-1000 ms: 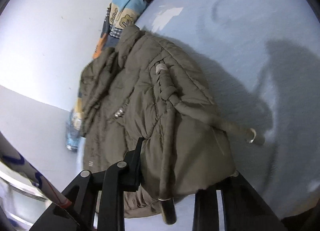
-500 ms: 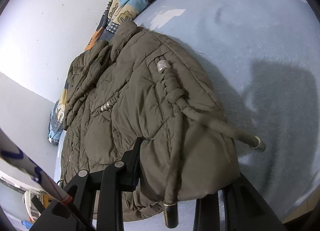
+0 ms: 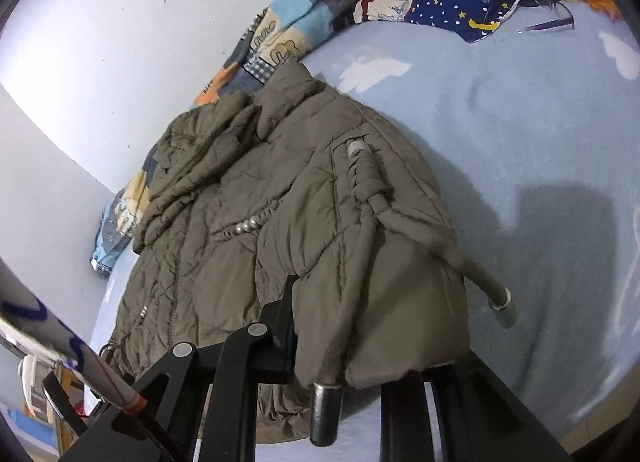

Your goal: Fold large clothes

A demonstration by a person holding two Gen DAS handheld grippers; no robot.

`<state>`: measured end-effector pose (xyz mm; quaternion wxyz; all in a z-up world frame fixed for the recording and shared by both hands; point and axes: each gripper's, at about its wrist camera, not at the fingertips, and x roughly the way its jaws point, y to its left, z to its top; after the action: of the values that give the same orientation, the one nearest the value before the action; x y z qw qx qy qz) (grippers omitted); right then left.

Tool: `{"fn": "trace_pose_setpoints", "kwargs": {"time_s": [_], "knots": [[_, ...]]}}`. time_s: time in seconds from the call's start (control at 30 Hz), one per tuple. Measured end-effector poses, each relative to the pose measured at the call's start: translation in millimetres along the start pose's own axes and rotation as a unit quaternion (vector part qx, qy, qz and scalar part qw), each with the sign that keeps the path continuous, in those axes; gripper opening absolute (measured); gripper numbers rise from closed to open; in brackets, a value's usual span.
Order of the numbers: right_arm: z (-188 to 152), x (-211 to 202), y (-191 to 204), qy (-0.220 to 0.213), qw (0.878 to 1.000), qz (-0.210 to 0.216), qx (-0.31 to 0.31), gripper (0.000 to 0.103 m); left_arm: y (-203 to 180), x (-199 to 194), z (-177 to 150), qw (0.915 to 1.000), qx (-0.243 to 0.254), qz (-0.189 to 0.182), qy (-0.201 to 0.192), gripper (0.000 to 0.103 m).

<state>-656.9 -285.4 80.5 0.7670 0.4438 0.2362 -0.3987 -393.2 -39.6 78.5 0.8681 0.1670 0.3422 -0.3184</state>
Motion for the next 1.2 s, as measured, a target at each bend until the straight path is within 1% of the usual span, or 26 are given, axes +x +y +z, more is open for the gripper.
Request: {"fn": "trace_pose_setpoints", "kwargs": {"time_s": [0.13, 0.37, 0.77, 0.9, 1.07, 1.2], "knots": [[0.1, -8.3, 4.5, -0.012, 1.000, 0.004, -0.004, 0.019, -0.5, -8.2, 0.6, 0.9999, 0.005, -0.003, -0.010, 0.025], [2.7, -24.2, 15.7, -0.030, 0.999, 0.014, -0.018, 0.018, 2.4, -19.2, 4.1, 0.9999, 0.001, -0.010, -0.014, 0.022], [7.1, -49.2, 24.1, -0.049, 0.998, 0.023, -0.032, 0.017, 10.7, -39.6, 12.3, 0.9995, -0.003, -0.023, -0.019, 0.022], [12.9, -60.4, 25.9, -0.055, 0.997, 0.029, -0.038, 0.017, 17.8, -50.1, 20.8, 0.9991, -0.007, -0.032, -0.028, 0.022], [18.8, -65.9, 34.0, -0.058, 0.996, 0.022, -0.066, 0.017, 18.7, -51.4, 23.4, 0.9990, -0.004, -0.033, -0.029, 0.022], [18.1, -58.8, 28.5, -0.041, 0.997, 0.017, -0.058, 0.017, 18.5, -47.5, 21.3, 0.9992, -0.003, -0.033, -0.022, 0.022]]}}
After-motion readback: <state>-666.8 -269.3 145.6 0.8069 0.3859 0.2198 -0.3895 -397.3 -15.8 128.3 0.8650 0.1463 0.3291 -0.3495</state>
